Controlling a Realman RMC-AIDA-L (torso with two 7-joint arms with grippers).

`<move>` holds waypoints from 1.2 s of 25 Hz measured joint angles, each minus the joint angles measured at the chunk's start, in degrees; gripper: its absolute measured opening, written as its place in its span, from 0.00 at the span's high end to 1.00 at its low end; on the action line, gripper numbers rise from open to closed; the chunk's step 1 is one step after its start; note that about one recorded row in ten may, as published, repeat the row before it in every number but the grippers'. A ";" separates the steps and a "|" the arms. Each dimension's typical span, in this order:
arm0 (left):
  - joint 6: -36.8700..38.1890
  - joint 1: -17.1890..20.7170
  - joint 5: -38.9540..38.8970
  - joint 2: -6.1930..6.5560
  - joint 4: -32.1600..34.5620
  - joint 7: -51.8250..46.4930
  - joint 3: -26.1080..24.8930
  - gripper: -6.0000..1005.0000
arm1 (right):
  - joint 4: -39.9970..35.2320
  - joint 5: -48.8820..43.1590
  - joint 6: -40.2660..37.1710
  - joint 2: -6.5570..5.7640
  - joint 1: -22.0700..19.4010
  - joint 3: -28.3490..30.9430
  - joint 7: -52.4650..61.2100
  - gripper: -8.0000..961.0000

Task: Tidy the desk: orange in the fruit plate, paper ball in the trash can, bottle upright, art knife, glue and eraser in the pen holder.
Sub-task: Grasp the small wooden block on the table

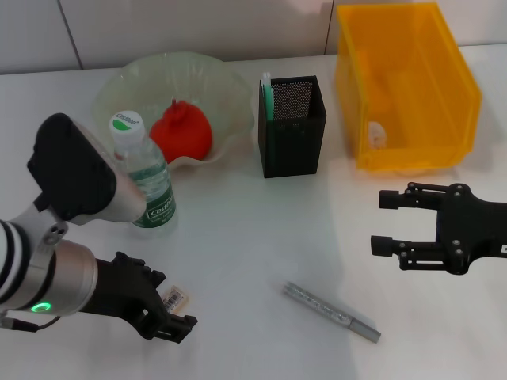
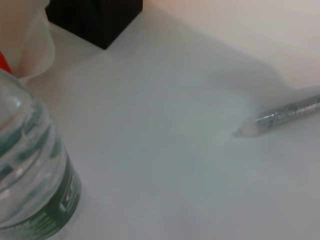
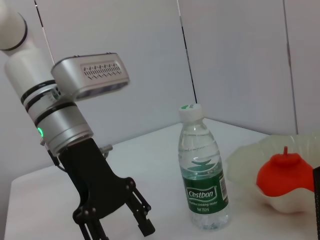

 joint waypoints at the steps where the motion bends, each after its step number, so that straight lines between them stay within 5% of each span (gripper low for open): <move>1: 0.23 -1.46 0.60 -0.03 -1.22 -1.49 0.68 0.35 | 0.00 0.00 0.03 -0.01 0.04 0.00 -0.01 0.22; 25: -0.15 -5.80 1.65 -0.11 -5.90 -5.22 1.01 0.36 | 1.35 -0.80 1.37 0.12 0.81 -0.43 -0.06 0.22; 30: -0.35 -6.71 3.11 -0.18 -7.92 -5.90 1.27 0.49 | 1.54 -0.86 1.36 0.15 0.74 -0.54 -0.24 0.22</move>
